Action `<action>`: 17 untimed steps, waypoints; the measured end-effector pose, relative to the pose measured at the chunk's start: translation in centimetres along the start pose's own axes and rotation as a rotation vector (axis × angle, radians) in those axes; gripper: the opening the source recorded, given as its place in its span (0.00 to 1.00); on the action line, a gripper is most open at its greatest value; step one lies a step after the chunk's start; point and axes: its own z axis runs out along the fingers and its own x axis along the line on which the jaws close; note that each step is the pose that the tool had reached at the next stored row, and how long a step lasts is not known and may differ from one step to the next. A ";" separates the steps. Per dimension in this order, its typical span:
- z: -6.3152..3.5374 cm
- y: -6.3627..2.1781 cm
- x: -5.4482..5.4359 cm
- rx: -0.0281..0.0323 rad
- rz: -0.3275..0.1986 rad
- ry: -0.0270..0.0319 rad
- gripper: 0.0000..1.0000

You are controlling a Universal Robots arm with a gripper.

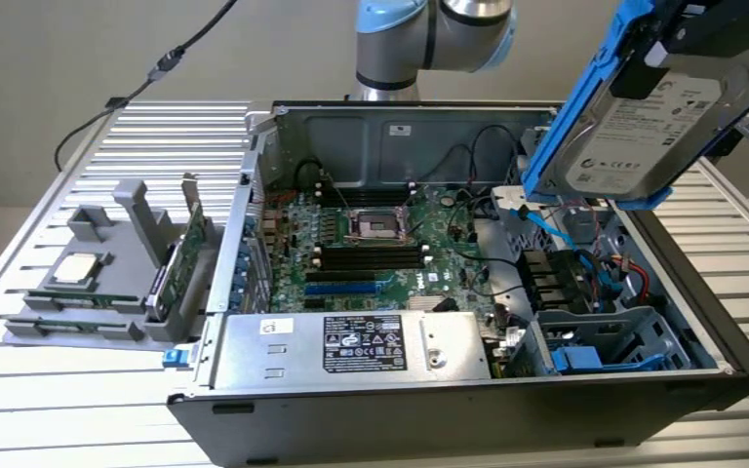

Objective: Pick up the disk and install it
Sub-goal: 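Pick up the disk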

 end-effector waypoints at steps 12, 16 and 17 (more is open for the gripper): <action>-0.76 1.25 -3.7 0.0000 0.000 0.0000 0.33; -1.00 1.46 -5.0 0.0000 0.000 0.0000 0.33; -1.06 1.50 -5.3 -0.0001 0.000 0.0000 0.33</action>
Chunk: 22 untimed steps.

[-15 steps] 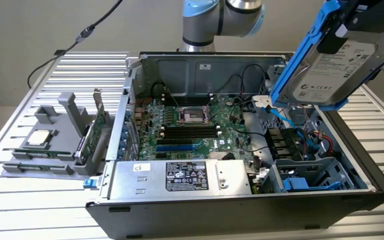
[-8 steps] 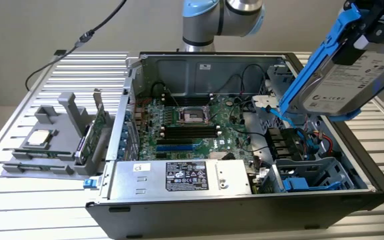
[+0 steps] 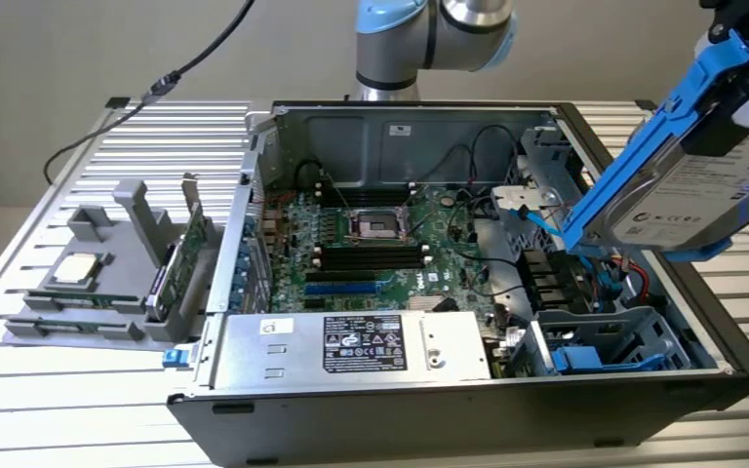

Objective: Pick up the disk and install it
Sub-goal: 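Pick up the disk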

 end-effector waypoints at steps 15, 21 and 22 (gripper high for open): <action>0.23 0.11 -0.9 -0.0061 -0.004 -0.0036 0.33; 0.54 0.14 -1.1 -0.0075 -0.009 -0.0136 0.33; 0.60 0.15 -1.1 -0.0079 -0.010 -0.0180 0.33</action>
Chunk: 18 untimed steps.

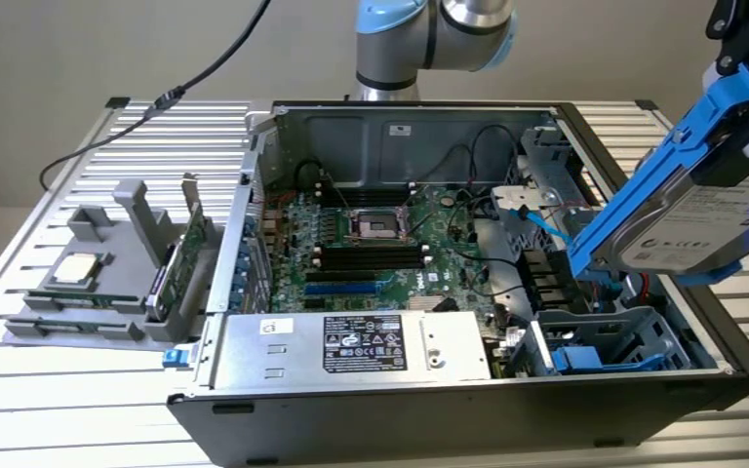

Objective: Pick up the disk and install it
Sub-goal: 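Pick up the disk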

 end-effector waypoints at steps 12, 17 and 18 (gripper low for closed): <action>0.34 0.35 0.2 -0.0041 -0.017 -0.0519 0.33; 0.65 0.42 1.2 -0.0076 -0.018 -0.0669 0.33; 0.72 0.43 1.4 -0.0085 -0.018 -0.0709 0.33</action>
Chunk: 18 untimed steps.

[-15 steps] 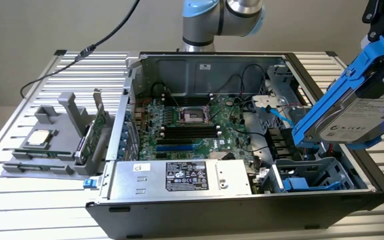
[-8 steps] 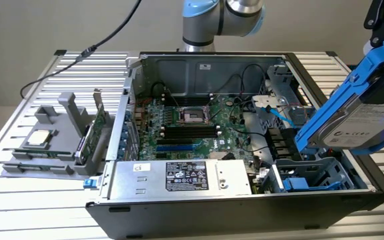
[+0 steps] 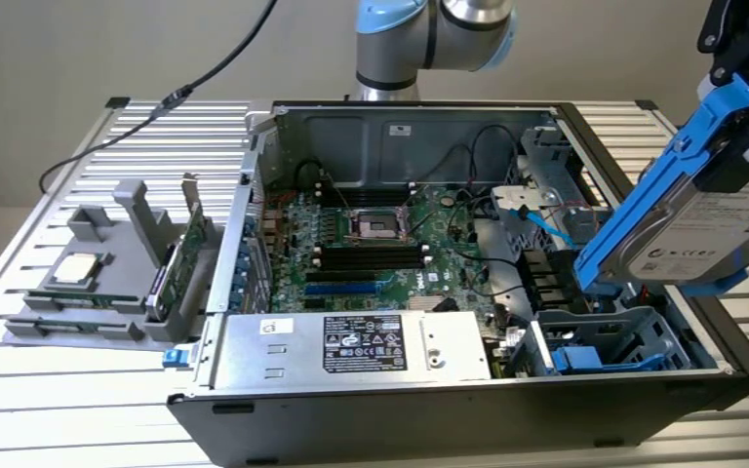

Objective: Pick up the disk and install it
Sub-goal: 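Pick up the disk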

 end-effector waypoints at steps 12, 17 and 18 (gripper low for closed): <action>0.39 0.09 0.9 -0.0013 -0.015 -0.0342 0.33; 0.39 0.09 0.9 -0.0013 -0.015 -0.0343 0.33; 0.39 0.09 0.9 -0.0013 -0.015 -0.0343 0.33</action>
